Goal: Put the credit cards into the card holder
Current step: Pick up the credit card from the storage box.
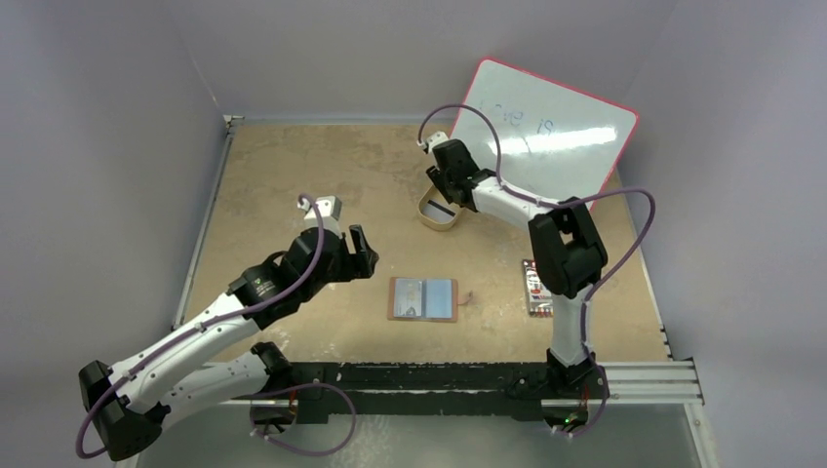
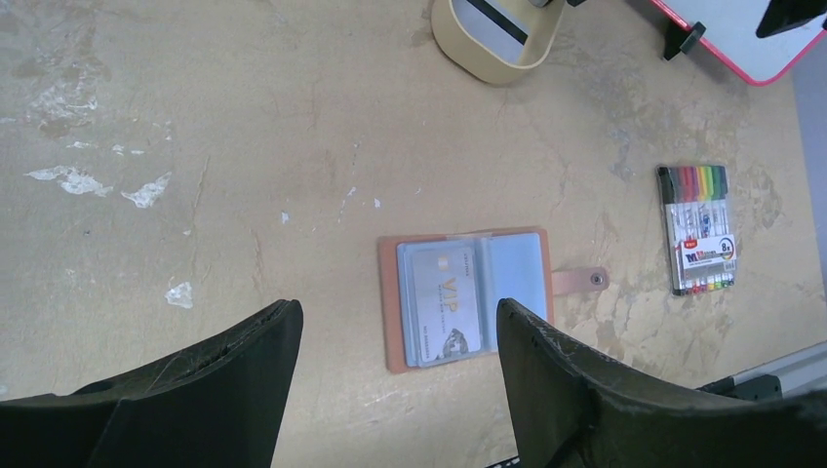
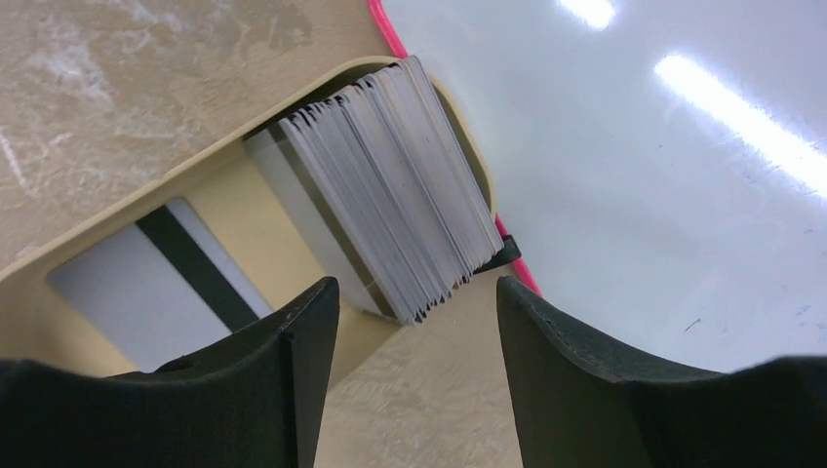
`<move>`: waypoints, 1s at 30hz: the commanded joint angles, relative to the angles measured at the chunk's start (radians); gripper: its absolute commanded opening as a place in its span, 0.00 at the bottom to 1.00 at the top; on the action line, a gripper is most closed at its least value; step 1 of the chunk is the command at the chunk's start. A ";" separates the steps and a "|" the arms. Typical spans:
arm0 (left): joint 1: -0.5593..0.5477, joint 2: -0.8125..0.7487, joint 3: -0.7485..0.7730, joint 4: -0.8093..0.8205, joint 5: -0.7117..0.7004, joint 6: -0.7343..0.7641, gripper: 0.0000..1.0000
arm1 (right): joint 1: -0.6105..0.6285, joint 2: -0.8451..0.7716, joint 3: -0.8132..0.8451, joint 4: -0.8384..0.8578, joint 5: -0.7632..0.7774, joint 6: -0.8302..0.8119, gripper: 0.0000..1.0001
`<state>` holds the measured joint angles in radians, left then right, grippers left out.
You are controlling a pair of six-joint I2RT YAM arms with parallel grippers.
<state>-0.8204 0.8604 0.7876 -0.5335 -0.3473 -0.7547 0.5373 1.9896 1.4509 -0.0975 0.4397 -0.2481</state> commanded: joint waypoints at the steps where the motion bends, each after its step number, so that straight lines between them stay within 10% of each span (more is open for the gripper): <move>1: -0.004 -0.032 -0.013 0.019 -0.027 0.011 0.72 | 0.004 0.026 0.079 0.032 0.085 -0.060 0.63; 30: -0.004 -0.011 -0.061 0.089 0.011 -0.043 0.73 | 0.003 0.053 0.134 0.018 0.134 -0.095 0.39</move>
<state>-0.8204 0.8555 0.7273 -0.4911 -0.3473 -0.7761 0.5560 2.0918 1.5391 -0.1093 0.5297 -0.3332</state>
